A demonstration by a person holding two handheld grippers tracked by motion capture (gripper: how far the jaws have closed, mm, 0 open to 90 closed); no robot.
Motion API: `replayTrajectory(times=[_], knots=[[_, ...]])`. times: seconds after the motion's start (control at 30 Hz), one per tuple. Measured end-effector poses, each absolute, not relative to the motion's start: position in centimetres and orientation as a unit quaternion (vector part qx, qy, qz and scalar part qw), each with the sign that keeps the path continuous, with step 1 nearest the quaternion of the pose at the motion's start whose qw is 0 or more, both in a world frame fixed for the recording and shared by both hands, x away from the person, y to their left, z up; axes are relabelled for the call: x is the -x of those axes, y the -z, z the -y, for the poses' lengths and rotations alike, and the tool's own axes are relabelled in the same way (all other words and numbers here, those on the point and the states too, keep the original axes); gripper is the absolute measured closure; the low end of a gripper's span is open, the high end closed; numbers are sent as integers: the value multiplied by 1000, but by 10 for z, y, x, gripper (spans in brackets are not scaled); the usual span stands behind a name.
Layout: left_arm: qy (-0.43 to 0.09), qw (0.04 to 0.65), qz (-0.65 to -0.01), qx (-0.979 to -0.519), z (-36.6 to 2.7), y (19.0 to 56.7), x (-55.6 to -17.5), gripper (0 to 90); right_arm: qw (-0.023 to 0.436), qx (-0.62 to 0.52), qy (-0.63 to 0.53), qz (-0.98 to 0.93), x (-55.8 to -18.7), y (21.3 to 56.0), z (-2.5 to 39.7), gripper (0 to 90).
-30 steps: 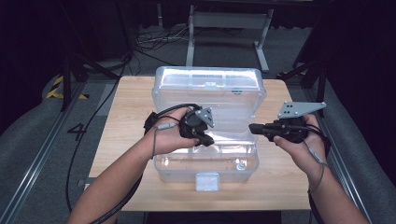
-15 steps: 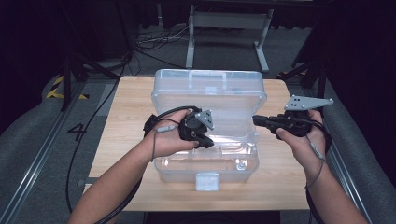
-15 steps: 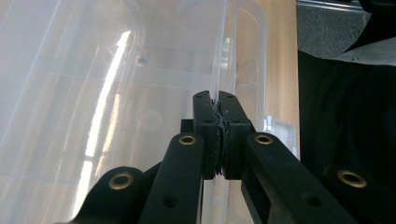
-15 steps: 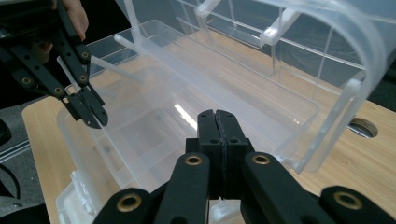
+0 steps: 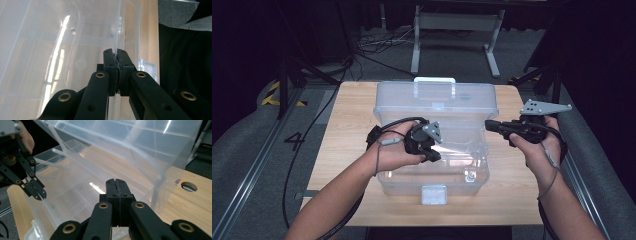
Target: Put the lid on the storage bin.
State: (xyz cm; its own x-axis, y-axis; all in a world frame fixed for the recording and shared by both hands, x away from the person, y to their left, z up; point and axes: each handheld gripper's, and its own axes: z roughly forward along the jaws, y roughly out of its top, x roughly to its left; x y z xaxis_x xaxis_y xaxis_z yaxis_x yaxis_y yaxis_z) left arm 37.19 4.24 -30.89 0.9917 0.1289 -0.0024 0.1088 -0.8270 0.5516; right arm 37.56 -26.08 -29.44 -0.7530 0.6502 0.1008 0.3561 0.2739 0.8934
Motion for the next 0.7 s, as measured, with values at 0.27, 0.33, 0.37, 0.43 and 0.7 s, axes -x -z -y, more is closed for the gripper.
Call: replayTrajectory(times=[0.27, 0.33, 0.37, 0.43, 0.7], knots=[[-18, 283, -64, -957, -41, 311, -369, 877, 145, -329, -516, -777, -377, 296, 265, 900], [-18, 283, -65, -957, -41, 311, -369, 876, 146, -330, -517, -776, -376, 296, 265, 900], [-18, 283, -65, -957, -41, 311, -369, 876, 146, -330, -517, -776, -376, 296, 265, 900], [-16, 284, -67, -956, -41, 311, -370, 873, 146, -330, -516, -777, -376, 295, 265, 900], [-11, 313, -78, -946, -45, 304, -370, 820, 149, -328, -514, -778, -375, 295, 265, 900]])
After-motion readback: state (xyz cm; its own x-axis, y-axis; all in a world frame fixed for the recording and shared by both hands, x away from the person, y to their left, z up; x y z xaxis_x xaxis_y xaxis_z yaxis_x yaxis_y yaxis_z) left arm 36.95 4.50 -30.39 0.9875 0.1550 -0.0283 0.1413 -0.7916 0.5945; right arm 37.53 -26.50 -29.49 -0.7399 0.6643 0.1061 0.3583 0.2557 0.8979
